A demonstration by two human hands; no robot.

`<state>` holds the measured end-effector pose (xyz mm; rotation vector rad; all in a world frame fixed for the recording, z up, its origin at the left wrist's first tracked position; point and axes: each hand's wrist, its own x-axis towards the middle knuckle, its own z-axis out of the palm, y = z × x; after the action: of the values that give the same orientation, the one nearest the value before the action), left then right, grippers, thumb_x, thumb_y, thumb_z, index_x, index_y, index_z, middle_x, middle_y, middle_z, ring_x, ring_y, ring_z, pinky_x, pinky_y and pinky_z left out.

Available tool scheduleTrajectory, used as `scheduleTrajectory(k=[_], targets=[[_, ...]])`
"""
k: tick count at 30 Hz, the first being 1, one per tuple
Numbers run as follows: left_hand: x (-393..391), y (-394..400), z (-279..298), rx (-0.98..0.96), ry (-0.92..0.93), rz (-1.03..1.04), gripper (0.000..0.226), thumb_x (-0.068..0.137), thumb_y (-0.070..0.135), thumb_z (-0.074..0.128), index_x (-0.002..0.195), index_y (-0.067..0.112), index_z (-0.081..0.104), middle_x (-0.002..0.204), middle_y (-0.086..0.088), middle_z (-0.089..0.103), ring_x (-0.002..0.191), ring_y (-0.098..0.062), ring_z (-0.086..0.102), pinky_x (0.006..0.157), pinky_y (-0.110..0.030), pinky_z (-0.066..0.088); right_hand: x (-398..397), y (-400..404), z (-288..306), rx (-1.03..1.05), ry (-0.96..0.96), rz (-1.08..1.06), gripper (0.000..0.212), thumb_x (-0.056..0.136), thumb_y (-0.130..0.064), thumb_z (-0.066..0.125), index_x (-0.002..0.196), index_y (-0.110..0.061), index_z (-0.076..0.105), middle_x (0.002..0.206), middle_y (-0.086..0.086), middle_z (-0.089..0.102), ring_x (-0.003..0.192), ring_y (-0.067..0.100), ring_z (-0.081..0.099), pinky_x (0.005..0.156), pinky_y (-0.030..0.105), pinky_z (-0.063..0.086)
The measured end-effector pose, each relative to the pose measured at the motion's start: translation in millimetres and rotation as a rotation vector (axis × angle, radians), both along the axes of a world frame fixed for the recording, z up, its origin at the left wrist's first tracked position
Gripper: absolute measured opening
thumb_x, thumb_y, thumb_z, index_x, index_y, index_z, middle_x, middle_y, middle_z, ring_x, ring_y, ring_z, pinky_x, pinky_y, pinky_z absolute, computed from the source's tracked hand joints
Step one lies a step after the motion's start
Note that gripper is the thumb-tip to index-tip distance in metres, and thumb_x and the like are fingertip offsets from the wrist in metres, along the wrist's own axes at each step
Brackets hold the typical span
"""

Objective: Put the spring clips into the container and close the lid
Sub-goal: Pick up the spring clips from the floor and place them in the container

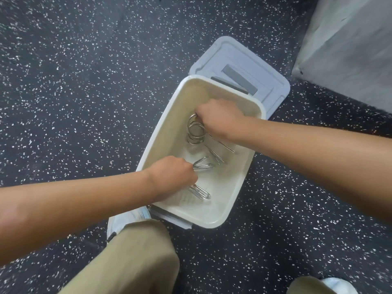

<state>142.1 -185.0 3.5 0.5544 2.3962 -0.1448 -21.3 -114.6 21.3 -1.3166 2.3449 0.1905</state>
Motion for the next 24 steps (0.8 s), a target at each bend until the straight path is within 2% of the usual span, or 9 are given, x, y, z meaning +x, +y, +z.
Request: scheduleTrajectory(k=[2, 5, 7, 10, 13, 15, 19, 22, 24], targets=[[0.1, 0.4, -0.6, 0.005, -0.003, 0.010, 0.030, 0.082, -0.014, 0.048, 0.082, 0.017, 0.050, 0.101, -0.009, 0.069, 0.095, -0.034, 0.068, 0.065, -0.036, 0.048, 4.0, -2.5, -2.3, 0.045, -0.029, -0.020, 0.020, 0.087, -0.005, 0.051, 0.100, -0.010, 0.065, 0.092, 0.015, 0.064, 0.080, 0.031, 0.056, 0.061, 0.032, 0.033], [2.3, -0.5, -4.1, -0.002, -0.011, 0.007, 0.029, 0.082, -0.013, 0.050, 0.087, 0.015, 0.060, 0.099, -0.008, 0.070, 0.093, -0.032, 0.068, 0.061, -0.034, 0.043, 9.9, -3.3, -6.3, 0.072, -0.070, -0.042, 0.018, 0.082, -0.001, 0.054, 0.093, -0.009, 0.066, 0.093, 0.017, 0.065, 0.085, 0.033, 0.060, 0.063, 0.032, 0.036], [4.2, -3.6, -5.5, 0.014, -0.023, 0.015, 0.029, 0.083, -0.012, 0.051, 0.092, 0.012, 0.063, 0.098, -0.008, 0.068, 0.093, -0.032, 0.067, 0.059, -0.035, 0.044, 12.6, -2.5, -10.9, 0.073, -0.053, -0.027, 0.024, 0.080, 0.004, 0.053, 0.096, -0.006, 0.068, 0.100, 0.017, 0.068, 0.093, 0.035, 0.064, 0.064, 0.033, 0.038], [6.3, -11.6, -1.2, 0.064, -0.015, 0.064, 0.026, 0.083, -0.009, 0.052, 0.093, 0.013, 0.063, 0.095, -0.007, 0.066, 0.089, -0.030, 0.066, 0.058, -0.036, 0.048, 12.1, -1.2, -19.2, 0.073, -0.016, -0.015, 0.023, 0.080, 0.006, 0.055, 0.097, -0.003, 0.069, 0.103, 0.017, 0.067, 0.094, 0.035, 0.064, 0.063, 0.035, 0.040], [7.5, -18.8, 8.1, 0.110, 0.047, 0.133, 0.017, 0.087, 0.000, 0.055, 0.093, 0.014, 0.062, 0.087, -0.004, 0.063, 0.080, -0.030, 0.066, 0.055, -0.037, 0.048, 8.9, 0.0, -24.9, 0.054, -0.005, 0.008, 0.017, 0.089, -0.006, 0.058, 0.101, -0.003, 0.069, 0.106, 0.016, 0.066, 0.096, 0.035, 0.062, 0.064, 0.036, 0.040], [6.3, -23.2, 15.9, 0.171, 0.118, 0.199, 0.008, 0.093, 0.012, 0.053, 0.088, 0.014, 0.058, 0.082, -0.003, 0.060, 0.075, -0.031, 0.065, 0.059, -0.040, 0.052, 5.9, 2.8, -25.6, 0.015, -0.016, 0.025, 0.022, 0.096, -0.020, 0.057, 0.106, -0.004, 0.068, 0.107, 0.017, 0.066, 0.100, 0.037, 0.062, 0.065, 0.036, 0.041], [2.4, -33.6, 37.5, 0.304, 0.211, 0.336, 0.022, 0.099, 0.034, 0.048, 0.089, 0.017, 0.057, 0.082, 0.001, 0.059, 0.074, -0.031, 0.062, 0.061, -0.040, 0.052, -4.5, 14.1, -7.3, -0.238, -0.038, -0.004, 0.020, 0.094, -0.032, 0.051, 0.087, -0.016, 0.061, 0.090, 0.010, 0.066, 0.081, 0.034, 0.063, 0.063, 0.037, 0.050], [1.4, -39.8, 49.4, 0.392, 0.297, 0.377, 0.023, 0.098, 0.037, 0.051, 0.091, 0.017, 0.059, 0.077, 0.004, 0.055, 0.071, -0.033, 0.062, 0.059, -0.040, 0.052, -26.3, 22.4, 23.6, -0.551, 0.052, -0.086, 0.024, 0.098, -0.033, 0.047, 0.097, -0.015, 0.063, 0.090, 0.006, 0.069, 0.079, 0.031, 0.061, 0.067, 0.042, 0.049], [-0.3, -43.1, 53.5, 0.406, 0.330, 0.403, 0.026, 0.098, 0.040, 0.046, 0.094, 0.019, 0.060, 0.079, 0.003, 0.060, 0.069, -0.032, 0.063, 0.059, -0.041, 0.054, -56.7, 27.1, 34.0, -0.609, 0.071, -0.259, 0.025, 0.099, -0.032, 0.049, 0.101, -0.013, 0.065, 0.090, 0.006, 0.071, 0.082, 0.030, 0.061, 0.070, 0.039, 0.046]])
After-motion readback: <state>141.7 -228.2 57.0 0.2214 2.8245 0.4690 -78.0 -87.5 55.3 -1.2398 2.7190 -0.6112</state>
